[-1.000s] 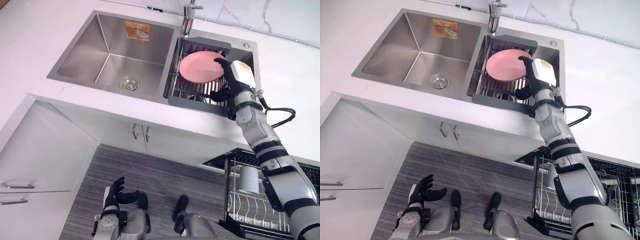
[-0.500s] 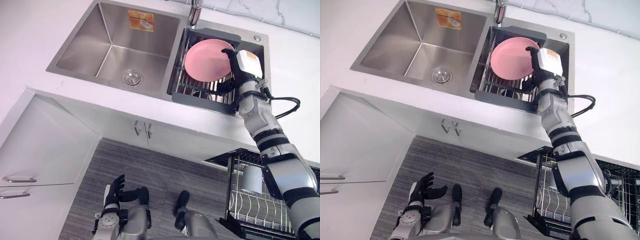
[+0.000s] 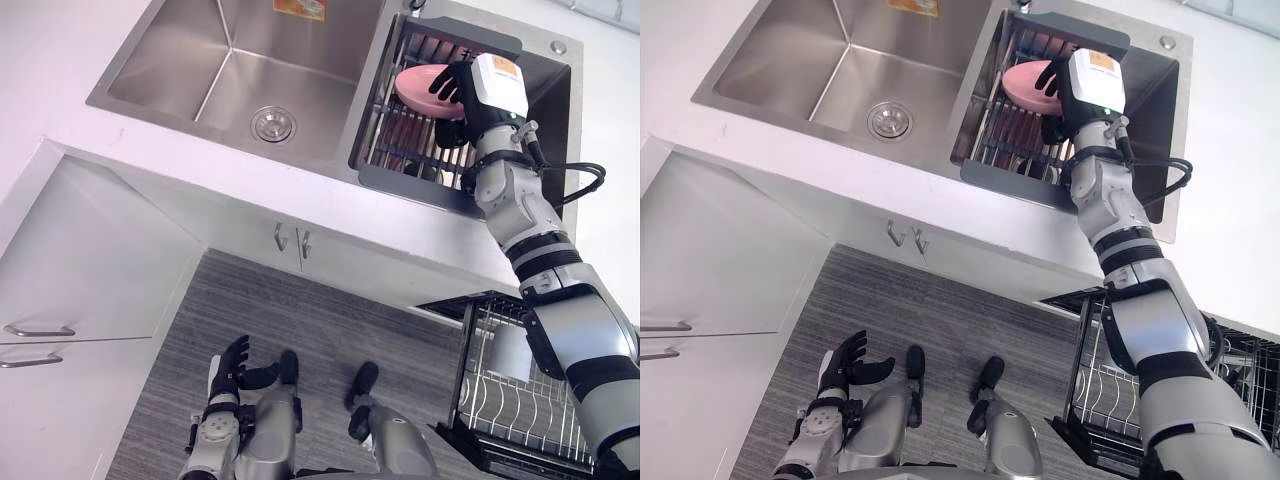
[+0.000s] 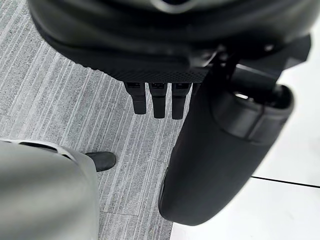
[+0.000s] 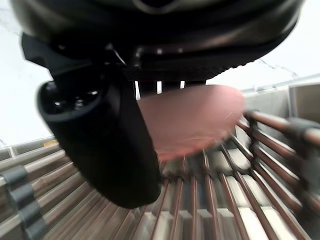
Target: Walk over to the sink, pick up the cup, carry it to the dishwasher, place the cup inside the dishwasher, then close the dishwasher door
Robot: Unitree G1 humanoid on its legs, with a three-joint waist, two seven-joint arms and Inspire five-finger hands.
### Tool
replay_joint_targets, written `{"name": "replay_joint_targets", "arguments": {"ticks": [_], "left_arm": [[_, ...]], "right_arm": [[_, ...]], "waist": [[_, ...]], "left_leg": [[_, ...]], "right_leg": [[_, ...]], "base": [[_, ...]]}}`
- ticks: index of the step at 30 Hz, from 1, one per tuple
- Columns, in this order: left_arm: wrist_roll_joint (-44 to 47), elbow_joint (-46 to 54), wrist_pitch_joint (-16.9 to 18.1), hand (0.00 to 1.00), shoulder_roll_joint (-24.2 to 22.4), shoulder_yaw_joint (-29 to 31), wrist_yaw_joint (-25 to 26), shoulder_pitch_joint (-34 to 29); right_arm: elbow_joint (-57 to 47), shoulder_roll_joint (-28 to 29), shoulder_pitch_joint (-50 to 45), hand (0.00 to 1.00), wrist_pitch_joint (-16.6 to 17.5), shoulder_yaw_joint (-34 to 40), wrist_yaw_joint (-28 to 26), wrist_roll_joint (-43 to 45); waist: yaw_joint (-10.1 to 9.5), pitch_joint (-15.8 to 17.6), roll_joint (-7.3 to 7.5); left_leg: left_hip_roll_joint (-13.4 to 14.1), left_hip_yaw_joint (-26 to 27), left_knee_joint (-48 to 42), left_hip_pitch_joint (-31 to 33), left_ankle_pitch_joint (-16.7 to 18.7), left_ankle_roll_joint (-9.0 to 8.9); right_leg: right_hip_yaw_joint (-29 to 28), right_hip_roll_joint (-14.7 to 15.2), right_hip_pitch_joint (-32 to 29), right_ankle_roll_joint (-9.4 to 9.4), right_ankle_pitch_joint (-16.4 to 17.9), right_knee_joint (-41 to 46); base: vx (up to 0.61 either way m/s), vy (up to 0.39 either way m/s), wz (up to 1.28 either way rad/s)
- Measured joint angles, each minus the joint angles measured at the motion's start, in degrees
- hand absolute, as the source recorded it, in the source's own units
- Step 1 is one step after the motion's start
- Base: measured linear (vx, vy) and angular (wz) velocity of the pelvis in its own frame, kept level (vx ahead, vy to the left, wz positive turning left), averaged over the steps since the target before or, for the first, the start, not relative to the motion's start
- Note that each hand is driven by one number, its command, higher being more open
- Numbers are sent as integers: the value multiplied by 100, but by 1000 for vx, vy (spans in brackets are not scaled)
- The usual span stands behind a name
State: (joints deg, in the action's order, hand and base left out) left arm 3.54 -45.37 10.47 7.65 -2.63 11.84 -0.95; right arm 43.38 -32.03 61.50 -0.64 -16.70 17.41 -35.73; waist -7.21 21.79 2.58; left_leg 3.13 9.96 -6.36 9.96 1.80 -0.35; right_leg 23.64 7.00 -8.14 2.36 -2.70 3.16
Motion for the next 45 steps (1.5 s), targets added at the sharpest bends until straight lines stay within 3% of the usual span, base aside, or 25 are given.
{"name": "replay_joint_targets", "arguments": {"ticks": [8, 13, 17, 22, 29, 36, 41, 45], "left_arm": [[-16, -7, -5, 90, 5, 1, -1, -6], [-32, -53, -27, 90, 25, 9, -14, -76], [-152, -120, -32, 90, 57, 58, -83, -153], [-264, -282, -98, 90, 84, 100, -96, -233], [-304, -517, -149, 90, 11, 95, -122, -482], [-302, -722, -162, 90, -149, -21, -121, -661], [-302, -728, -159, 90, -189, -158, -123, -673], [-302, -632, -138, 90, -266, -176, -123, -661]], "right_arm": [[-773, -224, -397, 30, 74, -162, -14, -43], [-2172, -468, -1110, 30, 197, -127, 1, -64], [-3586, -521, -2230, 30, 480, 365, 85, -216], [-4486, -415, -3433, 30, 591, 1206, 143, -211], [-5630, 192, -5151, 30, 642, 2293, 307, -194], [-5821, 784, -6457, 30, 553, 2978, 380, -167], [-5250, 976, -6639, 30, 330, 3235, 379, -21], [-4651, 967, -6562, 30, 241, 3269, 376, 352]], "waist": [[30, 2, 4], [209, -6, 16], [346, -79, 124], [554, -250, 264], [847, -768, 242], [1235, -1121, -77], [1426, -1029, -263], [1454, -861, -426]], "left_leg": [[23, 111, -81, -73, 76, -6], [33, 204, -56, -335, 137, -6], [31, 411, 68, -712, 200, 2], [17, 618, 248, -1163, 241, -2], [74, 1098, 276, -1599, 418, -44], [130, 1811, 228, -1729, 565, -78], [145, 2404, 211, -1737, 638, -85], [173, 2807, 66, -1627, 750, -47]], "right_leg": [[-112, 4, 12, -3, 5, 83], [-203, -2, 209, -13, 45, 104], [-368, -12, 419, -1, 123, 118], [-564, -38, 673, 46, 170, 103], [-1022, -144, 859, 47, 170, 35], [-1718, -273, 508, 46, 166, 178], [-2253, -402, 145, 37, 82, 297], [-2620, -490, -132, 54, -22, 309]], "base": [[6, 20, -7], [11, 13, -11], [25, 3, -22], [56, 5, -21], [23, 11, -38], [-31, 13, -51], [-20, -1, -65], [-9, 2, -60]]}}
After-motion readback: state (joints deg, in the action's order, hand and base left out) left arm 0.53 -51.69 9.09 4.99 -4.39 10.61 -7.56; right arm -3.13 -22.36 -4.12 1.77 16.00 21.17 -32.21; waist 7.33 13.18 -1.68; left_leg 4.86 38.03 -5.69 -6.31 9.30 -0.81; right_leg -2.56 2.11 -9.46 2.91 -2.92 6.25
